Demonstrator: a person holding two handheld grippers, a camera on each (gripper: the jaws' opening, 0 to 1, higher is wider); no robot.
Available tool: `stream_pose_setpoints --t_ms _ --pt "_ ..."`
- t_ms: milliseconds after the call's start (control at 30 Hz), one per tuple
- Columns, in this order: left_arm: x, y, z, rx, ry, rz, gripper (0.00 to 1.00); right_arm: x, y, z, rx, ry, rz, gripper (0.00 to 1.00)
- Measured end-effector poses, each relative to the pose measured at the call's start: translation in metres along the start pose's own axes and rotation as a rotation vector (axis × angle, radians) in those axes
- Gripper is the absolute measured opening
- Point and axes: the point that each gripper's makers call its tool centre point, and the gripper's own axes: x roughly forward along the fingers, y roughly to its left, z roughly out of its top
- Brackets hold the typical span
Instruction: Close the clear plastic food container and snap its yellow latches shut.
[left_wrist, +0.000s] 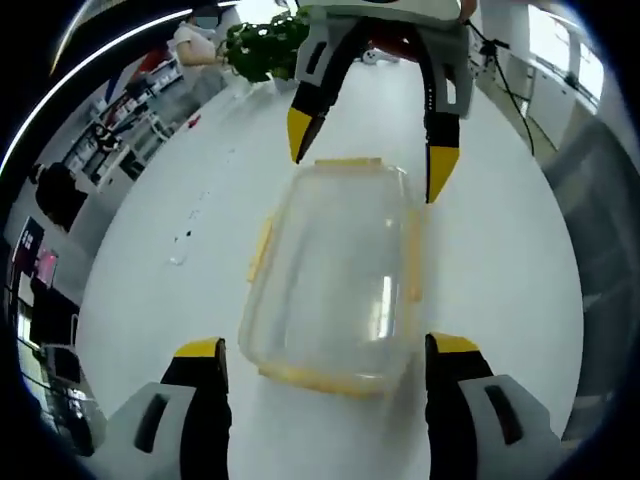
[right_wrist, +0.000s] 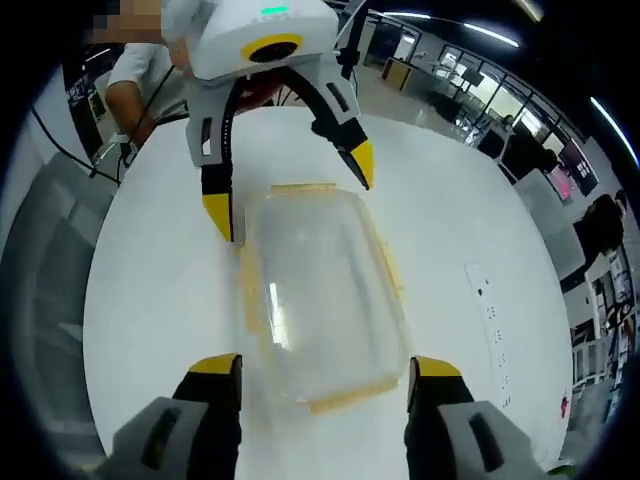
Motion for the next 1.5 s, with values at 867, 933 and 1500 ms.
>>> stream_pose_setpoints --t_ms 867,933,1500 --pt "-0.033 -0.016 -0.003 -0.106 -0.089 0.1 0.8 -0.02 0.022 -0.003 0.139 -0.085 -0.106 0.64" --pt "-0.034 -0.016 -0.002 -0.102 -0.095 0.111 0.79 -0.021 0.023 -0.004 0.158 -0.095 -0.115 0.64" --pt "-0.044 -0.041 0.0 -0.156 -0.148 0.163 0.78 -0.036 0.041 -0.004 0.232 -0.173 -0.18 0.62"
